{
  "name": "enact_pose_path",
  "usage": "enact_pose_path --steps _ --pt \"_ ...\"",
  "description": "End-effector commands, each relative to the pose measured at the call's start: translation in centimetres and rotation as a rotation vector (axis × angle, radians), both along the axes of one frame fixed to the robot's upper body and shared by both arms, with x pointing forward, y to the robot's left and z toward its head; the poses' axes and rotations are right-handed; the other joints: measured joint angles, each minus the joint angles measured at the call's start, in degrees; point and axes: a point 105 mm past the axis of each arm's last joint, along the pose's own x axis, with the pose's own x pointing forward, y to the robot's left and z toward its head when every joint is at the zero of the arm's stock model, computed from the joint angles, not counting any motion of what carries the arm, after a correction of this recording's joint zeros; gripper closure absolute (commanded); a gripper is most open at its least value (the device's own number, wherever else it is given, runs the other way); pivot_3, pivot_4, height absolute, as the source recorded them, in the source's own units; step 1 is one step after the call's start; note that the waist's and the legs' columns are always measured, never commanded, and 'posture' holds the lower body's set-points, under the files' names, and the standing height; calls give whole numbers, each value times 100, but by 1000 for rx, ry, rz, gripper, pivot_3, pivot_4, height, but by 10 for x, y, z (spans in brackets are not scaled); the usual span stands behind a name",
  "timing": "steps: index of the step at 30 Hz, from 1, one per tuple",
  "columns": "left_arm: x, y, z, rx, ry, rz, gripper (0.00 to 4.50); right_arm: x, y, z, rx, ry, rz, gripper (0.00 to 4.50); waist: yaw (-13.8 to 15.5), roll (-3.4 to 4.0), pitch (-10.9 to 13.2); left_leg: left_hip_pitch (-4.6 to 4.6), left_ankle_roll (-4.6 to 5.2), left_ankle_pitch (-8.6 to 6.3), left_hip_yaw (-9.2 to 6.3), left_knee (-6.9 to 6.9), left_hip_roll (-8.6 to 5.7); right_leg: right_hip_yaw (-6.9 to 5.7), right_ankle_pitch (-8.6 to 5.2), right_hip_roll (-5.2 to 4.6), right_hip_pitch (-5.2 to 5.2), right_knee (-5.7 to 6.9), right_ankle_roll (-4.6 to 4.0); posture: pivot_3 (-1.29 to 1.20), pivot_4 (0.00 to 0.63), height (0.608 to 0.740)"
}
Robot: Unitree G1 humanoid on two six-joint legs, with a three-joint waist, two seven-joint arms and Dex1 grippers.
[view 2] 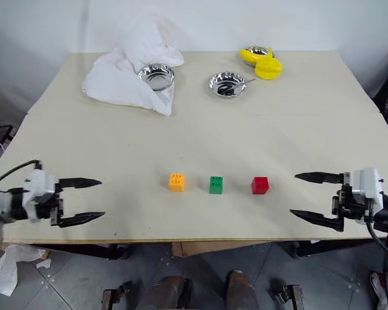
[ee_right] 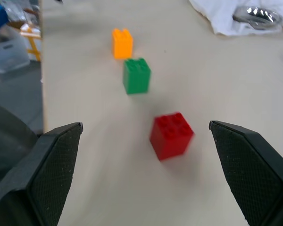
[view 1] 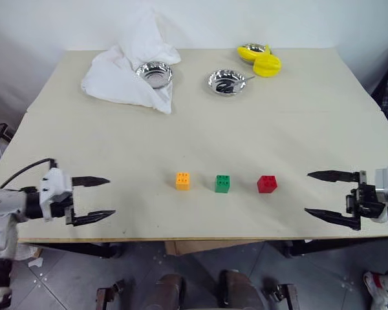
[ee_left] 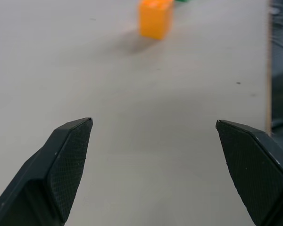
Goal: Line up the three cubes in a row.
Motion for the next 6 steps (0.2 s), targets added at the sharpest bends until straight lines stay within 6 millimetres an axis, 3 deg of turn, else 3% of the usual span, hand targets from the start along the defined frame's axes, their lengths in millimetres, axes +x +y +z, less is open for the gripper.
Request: enact_pose_path --steps 1,6 --pt "-3 -2 20 -28 -92 42 39 -1 -5 4 -20 -11 42 0 -8 0 0 0 -1 1 -1 1 0 0 0 0 3 -1 0 0 150 740" --pt "-10 -7 14 -51 -76 72 39 5 -10 -1 -32 -4 21 0 -48 4 -1 7 -3 1 10 -14 3 4 -1 2 -5 2 -3 0 150 740"
